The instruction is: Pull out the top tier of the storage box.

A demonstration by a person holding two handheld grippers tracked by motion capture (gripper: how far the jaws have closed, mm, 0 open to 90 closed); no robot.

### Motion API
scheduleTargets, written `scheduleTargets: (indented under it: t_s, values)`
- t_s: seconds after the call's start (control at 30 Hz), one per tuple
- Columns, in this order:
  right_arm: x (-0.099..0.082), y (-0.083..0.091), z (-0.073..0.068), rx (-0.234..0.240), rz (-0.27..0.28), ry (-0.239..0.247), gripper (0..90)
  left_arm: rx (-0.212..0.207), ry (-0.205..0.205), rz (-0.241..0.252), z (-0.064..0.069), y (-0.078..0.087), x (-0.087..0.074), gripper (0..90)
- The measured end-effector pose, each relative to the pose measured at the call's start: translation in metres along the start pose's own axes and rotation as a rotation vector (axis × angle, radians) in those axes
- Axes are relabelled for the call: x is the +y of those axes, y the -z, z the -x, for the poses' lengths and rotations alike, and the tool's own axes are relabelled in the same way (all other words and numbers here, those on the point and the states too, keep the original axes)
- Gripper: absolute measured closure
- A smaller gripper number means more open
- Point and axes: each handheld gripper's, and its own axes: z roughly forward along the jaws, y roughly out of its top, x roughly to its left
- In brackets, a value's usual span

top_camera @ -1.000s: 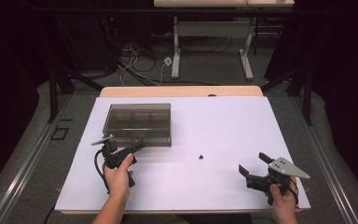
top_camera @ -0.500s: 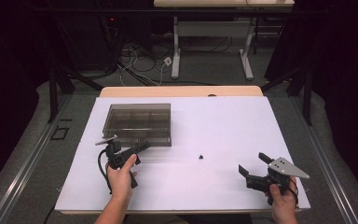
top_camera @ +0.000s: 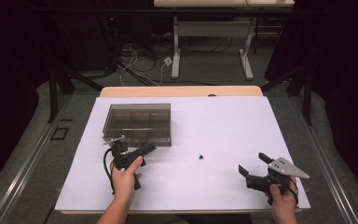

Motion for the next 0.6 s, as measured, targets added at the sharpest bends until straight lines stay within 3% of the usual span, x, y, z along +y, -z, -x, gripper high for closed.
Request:
scheduleTargets:
  t_s: [0.03,0.07,0.13,0.17,0.27,0.6]
  values:
    - [0.0,0.0,0.0,0.0,0.0,-0.001,8.1,0.0,0.0,0.0,0.0,0.0,0.0,44.4]
    - [0.0,0.0,0.0,0.0,0.0,-0.001,8.1,0.005,-0.028,-0.001,0.002,0.0,0.0,44.1]
    - [0.0,0.0,0.0,0.0,0.001,0.002,8.1,0.005,-0.031,0.004,0.004,-0.001,0.0,43.4]
    - [0.0,0.0,0.0,0.0,0.002,0.003,8.1,0.013,-0.059,0.005,0.006,0.0,0.0,43.0]
    - [0.0,0.0,0.0,0.001,0.002,-0.002,8.1,0.017,-0.086,0.009,0.01,-0.001,-0.001,41.9]
    - [0.0,0.0,0.0,0.005,0.001,0.002,8.3,0.033,-0.131,0.033,0.018,0.001,-0.001,39.6]
